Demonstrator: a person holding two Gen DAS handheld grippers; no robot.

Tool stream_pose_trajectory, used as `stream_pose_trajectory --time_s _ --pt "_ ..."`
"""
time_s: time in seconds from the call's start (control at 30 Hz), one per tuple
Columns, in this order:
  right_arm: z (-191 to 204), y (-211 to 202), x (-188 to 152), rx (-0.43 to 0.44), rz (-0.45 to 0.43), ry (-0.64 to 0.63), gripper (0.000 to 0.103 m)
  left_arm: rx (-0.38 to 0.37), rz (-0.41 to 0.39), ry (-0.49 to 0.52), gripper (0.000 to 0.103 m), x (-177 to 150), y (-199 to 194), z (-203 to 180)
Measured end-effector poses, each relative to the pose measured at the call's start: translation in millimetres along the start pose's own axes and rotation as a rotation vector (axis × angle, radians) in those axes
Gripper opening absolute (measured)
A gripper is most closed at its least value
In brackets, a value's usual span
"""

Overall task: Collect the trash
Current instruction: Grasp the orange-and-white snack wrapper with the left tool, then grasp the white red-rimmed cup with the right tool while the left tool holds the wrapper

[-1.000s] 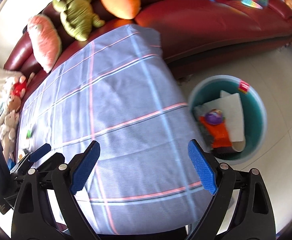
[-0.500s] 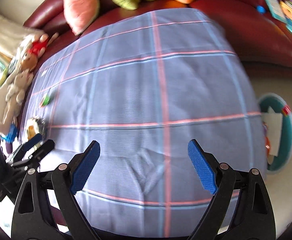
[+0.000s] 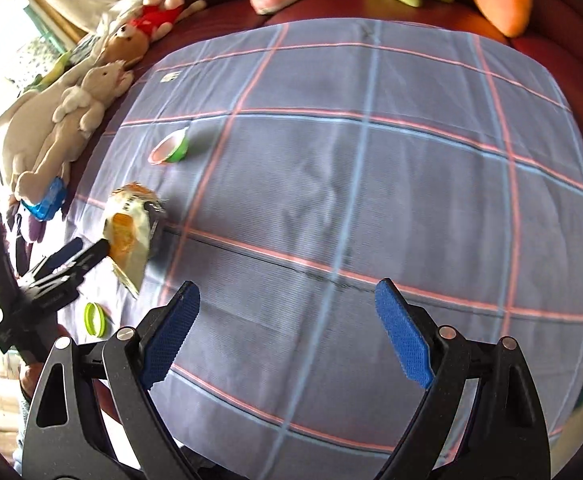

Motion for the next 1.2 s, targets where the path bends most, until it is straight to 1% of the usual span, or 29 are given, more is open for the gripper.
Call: stream_pose_trajectory --time_s 0.1,0.2,0.37,0.43,0.5,0.53,0.57,0.6,0.63,0.67,0.83,0.97,1.13,1.2 --pt "14.7 17.4 6.6 0.015 0.025 -0.025 0.085 0.003 0.019 0.012 0.099 -3.2 15.2 1.3" --pt "19.9 30.9 9.9 0.024 0.054 -0.033 0.085 -0.006 0.034 0.015 0.099 -9.3 24.4 -2.2" --pt "28.5 53.2 19.0 0.027 0.1 -0.049 0.085 -0.021 0.036 0.005 0.099 -11.4 34.7 -6.2" --pt "32.1 58.5 25.3 0.031 0.106 -0.06 0.085 -0.011 0.024 -0.005 0.097 -10.5 35.5 -5.0" --pt "34.1 61.6 30.7 0.029 0.108 -0.065 0.085 -0.014 0.018 -0.013 0.089 -8.5 35.4 -5.3" --pt "35.6 63.2 33.2 0.03 0.11 -0.069 0.085 -0.02 0.017 -0.017 0.081 -7.2 34.4 -6.4" --pt "36.8 64.7 35.5 0.031 0.111 -0.072 0.085 -0.024 0.013 -0.018 0.075 -6.3 33.4 -7.0" --pt "37.4 66.0 37.7 0.033 0.112 -0.072 0.085 -0.021 0.005 -0.017 0.074 -4.8 32.0 -7.4" --pt "38.8 67.6 39.7 0.036 0.112 -0.071 0.085 -0.016 -0.006 -0.012 0.065 -3.5 30.5 -7.8" --pt "40.1 69.9 41.7 0.039 0.112 -0.07 0.085 -0.005 -0.019 -0.009 0.061 -2.1 28.7 -7.0" --pt "49.6 85.3 54.8 0.047 0.124 -0.085 0.085 0.003 -0.059 -0.051 0.059 5.7 19.1 8.3" --pt "63.7 104.0 70.9 0.059 0.145 -0.112 0.085 0.026 -0.077 -0.123 0.059 16.6 16.0 39.6" --pt "86.1 133.8 96.7 0.076 0.175 -0.155 0.085 0.052 -0.065 -0.21 0.059 24.0 22.9 78.6" --pt "92.8 146.8 106.4 0.08 0.187 -0.172 0.085 0.056 -0.057 -0.231 0.059 26.3 27.2 87.7"
Point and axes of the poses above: each gripper's, at about its wrist camera, not at the fingertips, and y roughly the way its jaws point, z to its left, x to its top, the point moved 9 cm from there along y, roughly the way its jaws point, and after that the axes turned 13 degrees about x, right-handed, at the moved point
